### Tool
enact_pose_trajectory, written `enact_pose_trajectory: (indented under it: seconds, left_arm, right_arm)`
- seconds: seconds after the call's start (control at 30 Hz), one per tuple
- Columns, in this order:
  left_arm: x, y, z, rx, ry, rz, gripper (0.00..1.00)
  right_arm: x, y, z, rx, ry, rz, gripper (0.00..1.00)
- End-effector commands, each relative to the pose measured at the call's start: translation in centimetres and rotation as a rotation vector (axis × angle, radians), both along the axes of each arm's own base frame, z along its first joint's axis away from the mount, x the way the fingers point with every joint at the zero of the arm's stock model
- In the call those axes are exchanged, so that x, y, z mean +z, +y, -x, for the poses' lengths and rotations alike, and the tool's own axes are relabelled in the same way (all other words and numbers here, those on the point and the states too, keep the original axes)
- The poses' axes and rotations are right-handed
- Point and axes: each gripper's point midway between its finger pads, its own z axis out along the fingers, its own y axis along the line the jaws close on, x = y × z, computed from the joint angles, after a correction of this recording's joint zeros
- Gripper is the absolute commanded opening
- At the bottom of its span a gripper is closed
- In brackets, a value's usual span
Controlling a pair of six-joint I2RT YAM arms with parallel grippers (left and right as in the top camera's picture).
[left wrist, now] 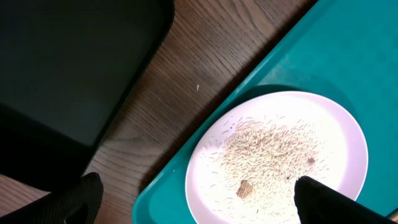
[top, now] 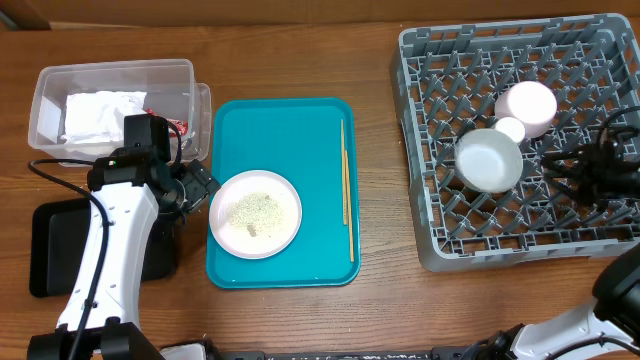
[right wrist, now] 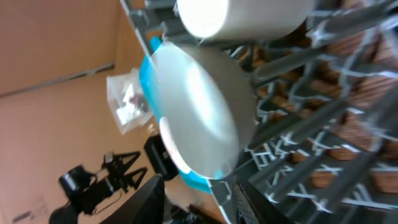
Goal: Sort waste into correct bins and load items into the dishwasher
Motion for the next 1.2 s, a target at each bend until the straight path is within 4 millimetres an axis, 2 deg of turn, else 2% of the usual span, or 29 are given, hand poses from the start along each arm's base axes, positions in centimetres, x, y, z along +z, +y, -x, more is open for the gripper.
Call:
enact_pose_trajectory:
  seconds: [0.0,0.17,0.2,0.33,0.4,0.47,0.53,0.63,0.83,0.97,1.17]
  left_arm:
    - [0.1,0.1,0.1,0.017,-0.001,0.004,1.0]
    - [0.1,0.1,0.1,0.017,-0.001,0.004,1.0]
    - [0.1,0.1,0.1,0.017,-0.001,0.004,1.0]
    - [0.1,0.1,0.1,0.017,-0.001,0.004,1.0]
    - [0.1,0.1,0.1,0.017,-0.001,0.004,1.0]
    - [0.1,0.1,0.1,0.017,-0.001,0.004,1.0]
    - [0.1,0.1,0.1,0.017,-0.001,0.004,1.0]
    - [0.1,0.1,0.1,0.017,-0.001,0.004,1.0]
    - [0.1,0.1,0.1,0.017,-0.001,0.004,1.0]
    - [0.1,0.1,0.1,0.017,-0.001,0.004,1.0]
    - [0.1,0.1,0.1,0.017,-0.001,0.004,1.0]
  right_arm:
    - [2.2,0.0,0.0,0.002,-0.043,0.102,0.37]
    - [3.6,1.0,-0.4,0.035,-0.106,0.189,0.33]
    - [3.4,1.2,-0.4,0.044,-0.088,0.213,0.31]
    - [0.8,1.6,-0.5,0.059,0.047,0.331,0.1]
    - [-0.4,3.4,-1.3,0.109,0.043,0.352,0.04]
    - [-1.0,4.5,-1.6,0.139,0.042,0.365,0.04]
    - [-1.9,4.7,-1.7,0.121,0.092,0.402,0.04]
    - [-3.5,3.9,-1.4,0.07,0.181,0.475,0.04]
    - [-6.5,2.5,0.5,0.032,0.312,0.562,0.04]
    - [-7.1,2.5,0.9,0.03,0.329,0.56,0.04]
    - [-8.2,1.6,1.5,-0.018,0.389,0.607,0.04]
